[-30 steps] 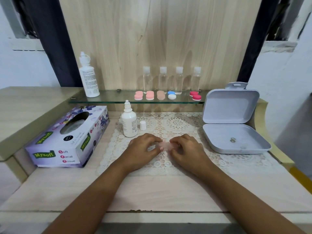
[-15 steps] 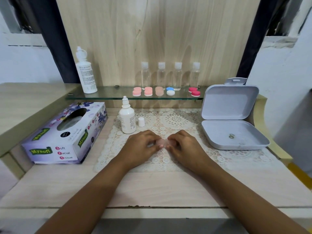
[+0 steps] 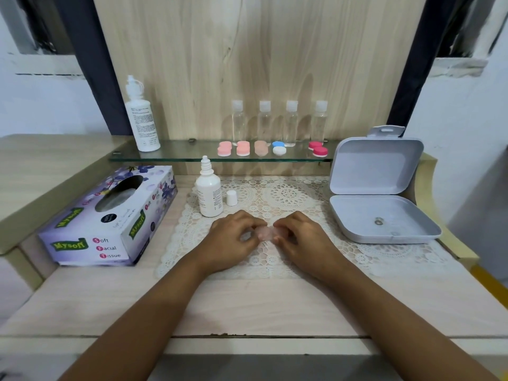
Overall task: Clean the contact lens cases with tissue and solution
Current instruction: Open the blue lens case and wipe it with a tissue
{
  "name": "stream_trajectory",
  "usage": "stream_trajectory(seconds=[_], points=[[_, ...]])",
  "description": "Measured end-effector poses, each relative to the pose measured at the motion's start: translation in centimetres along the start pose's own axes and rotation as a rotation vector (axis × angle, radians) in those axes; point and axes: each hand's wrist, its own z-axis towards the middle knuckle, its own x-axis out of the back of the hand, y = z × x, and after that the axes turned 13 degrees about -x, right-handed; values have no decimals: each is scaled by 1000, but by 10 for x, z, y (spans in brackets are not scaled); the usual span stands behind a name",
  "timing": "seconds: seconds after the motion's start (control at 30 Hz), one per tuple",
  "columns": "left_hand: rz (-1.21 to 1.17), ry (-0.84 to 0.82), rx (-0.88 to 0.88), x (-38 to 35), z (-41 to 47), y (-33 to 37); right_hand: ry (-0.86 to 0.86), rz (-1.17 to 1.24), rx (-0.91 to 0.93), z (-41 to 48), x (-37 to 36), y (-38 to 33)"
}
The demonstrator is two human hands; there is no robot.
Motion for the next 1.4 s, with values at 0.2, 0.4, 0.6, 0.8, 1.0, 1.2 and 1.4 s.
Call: stream_trajectory(seconds=[0.2,0.4,0.6,0.8,1.0,1.2,1.4], points=[[38,2,39,1,1,6,6,11,-11,1,-1,0],[33,-27,-37,2,-1,5,6,0,-4,1,-1,1],[-2,11,2,1,-1,3,3,12,-20,2,-1,0],[-47,83,47,1,2,7,6,8,-20,2,-1,1],[-108,158,56,4,4,5,12,4,-21,1,-1,0],[-112,113,147,19,12,4,4,10,-32,0,-1,0],[8,-15,150,19,35,0,1,9,-37,0,0,-2]])
